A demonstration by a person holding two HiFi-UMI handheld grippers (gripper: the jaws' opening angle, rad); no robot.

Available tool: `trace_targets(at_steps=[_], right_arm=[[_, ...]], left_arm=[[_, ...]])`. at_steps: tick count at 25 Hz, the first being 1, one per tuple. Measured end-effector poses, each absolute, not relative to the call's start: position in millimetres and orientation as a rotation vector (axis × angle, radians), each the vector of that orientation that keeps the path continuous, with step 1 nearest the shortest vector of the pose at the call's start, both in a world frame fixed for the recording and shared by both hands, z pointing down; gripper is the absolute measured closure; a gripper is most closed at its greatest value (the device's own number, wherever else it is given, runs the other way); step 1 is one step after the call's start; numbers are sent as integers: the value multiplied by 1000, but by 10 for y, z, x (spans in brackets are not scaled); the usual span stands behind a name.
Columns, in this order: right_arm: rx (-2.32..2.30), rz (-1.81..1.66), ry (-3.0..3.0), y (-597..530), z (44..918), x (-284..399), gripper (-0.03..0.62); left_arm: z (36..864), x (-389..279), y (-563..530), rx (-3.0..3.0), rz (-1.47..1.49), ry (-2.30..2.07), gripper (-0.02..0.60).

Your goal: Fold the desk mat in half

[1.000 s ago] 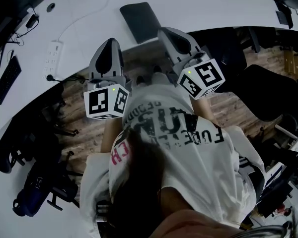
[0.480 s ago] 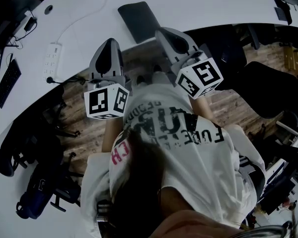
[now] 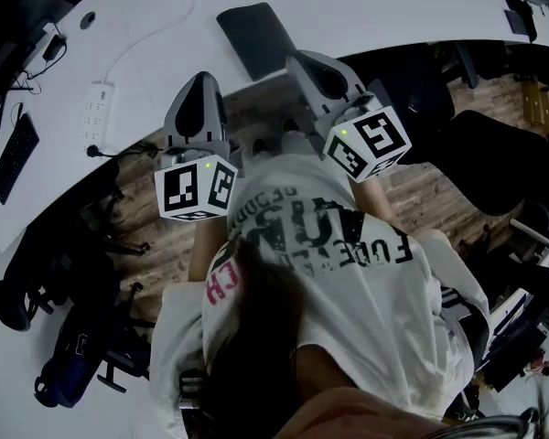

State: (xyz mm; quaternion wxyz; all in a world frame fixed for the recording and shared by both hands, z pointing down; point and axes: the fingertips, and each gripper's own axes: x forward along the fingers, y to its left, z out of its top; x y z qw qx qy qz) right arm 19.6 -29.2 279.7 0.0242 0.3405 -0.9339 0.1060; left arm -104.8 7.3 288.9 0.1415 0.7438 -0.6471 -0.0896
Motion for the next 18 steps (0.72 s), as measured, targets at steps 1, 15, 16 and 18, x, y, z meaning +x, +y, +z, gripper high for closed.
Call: trace_targets(at_steps=[1,15,16,18], right_arm=[[1057,328,-2888,-296,2802,198,595],[1088,333,-2871,-386,2820,186,595],[1090,332,-2870,-393,2819,186,595],[1093,331,-2869,-403,2819,181,594]], left_arm=[[2897,-1048,68,2148,-259,-1865,580],[2933,-1088,-9,2147,-264,-1830,578],[2934,-1089,-14,2148,-264,-1828,578],[2938,-1093,-25,2149,-266,-1823,578]])
